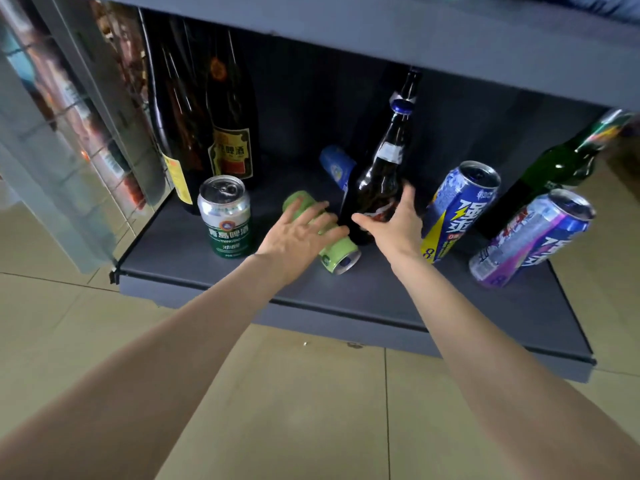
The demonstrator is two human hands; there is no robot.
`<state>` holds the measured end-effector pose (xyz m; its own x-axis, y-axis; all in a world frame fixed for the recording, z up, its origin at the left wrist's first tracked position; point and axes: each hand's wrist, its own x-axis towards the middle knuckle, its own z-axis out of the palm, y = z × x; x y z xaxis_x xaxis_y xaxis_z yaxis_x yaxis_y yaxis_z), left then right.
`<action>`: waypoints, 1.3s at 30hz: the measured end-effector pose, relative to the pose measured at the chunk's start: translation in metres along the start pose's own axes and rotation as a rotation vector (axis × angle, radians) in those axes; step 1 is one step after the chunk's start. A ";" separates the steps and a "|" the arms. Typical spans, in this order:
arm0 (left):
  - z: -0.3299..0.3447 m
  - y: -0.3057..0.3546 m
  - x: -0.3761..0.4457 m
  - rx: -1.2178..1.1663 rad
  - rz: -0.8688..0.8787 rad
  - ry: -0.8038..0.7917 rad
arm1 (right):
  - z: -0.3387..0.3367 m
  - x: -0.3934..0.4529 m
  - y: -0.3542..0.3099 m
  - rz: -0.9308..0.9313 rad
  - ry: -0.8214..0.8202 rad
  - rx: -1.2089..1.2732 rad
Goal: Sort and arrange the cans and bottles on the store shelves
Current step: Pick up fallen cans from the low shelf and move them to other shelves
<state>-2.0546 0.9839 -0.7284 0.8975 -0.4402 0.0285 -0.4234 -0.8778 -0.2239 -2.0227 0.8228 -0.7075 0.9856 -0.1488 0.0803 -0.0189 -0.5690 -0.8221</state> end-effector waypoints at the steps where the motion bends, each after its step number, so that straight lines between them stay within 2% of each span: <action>1: -0.003 -0.003 0.003 -0.015 -0.010 0.000 | 0.003 0.001 -0.002 -0.017 0.000 -0.014; 3: -0.003 -0.011 0.000 -0.059 -0.044 0.005 | 0.014 0.006 -0.006 -0.050 -0.002 -0.021; 6: 0.003 -0.022 -0.013 -0.040 -0.040 0.247 | 0.031 0.017 -0.015 -0.081 -0.025 -0.012; 8: 0.015 -0.027 -0.017 -0.044 -0.079 0.352 | 0.043 0.024 -0.024 -0.092 -0.051 -0.012; 14: 0.030 -0.024 -0.009 -0.161 -0.139 0.361 | 0.064 0.044 -0.029 -0.062 -0.088 0.070; 16: 0.036 -0.025 -0.006 -0.182 -0.127 0.399 | 0.054 0.048 -0.014 -0.089 -0.009 0.084; 19: 0.046 -0.025 -0.005 -0.183 -0.152 0.442 | 0.039 0.061 0.012 -0.183 0.102 -0.137; 21: 0.050 -0.022 -0.005 -0.197 -0.179 0.469 | 0.040 0.072 0.020 -0.175 0.042 -0.268; 23: 0.051 -0.021 -0.005 -0.219 -0.182 0.487 | 0.048 0.075 0.019 -0.110 -0.014 -0.286; 28: 0.051 -0.028 -0.003 -0.223 -0.104 0.518 | 0.050 0.037 0.011 -0.043 0.020 -0.233; 32: 0.042 -0.026 0.003 -0.211 -0.016 0.526 | 0.027 -0.022 0.025 -0.072 0.016 -0.233; 37: 0.043 -0.018 -0.002 -0.123 0.129 0.545 | -0.017 -0.071 0.040 -0.117 -0.133 -0.282; 39: 0.036 -0.008 -0.009 -0.199 0.202 0.531 | -0.040 -0.085 0.035 -0.130 -0.158 -0.291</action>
<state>-2.0548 1.0021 -0.7619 0.6337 -0.5912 0.4989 -0.6405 -0.7626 -0.0901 -2.1140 0.7832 -0.7206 0.9963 0.0541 0.0671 0.0840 -0.7850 -0.6138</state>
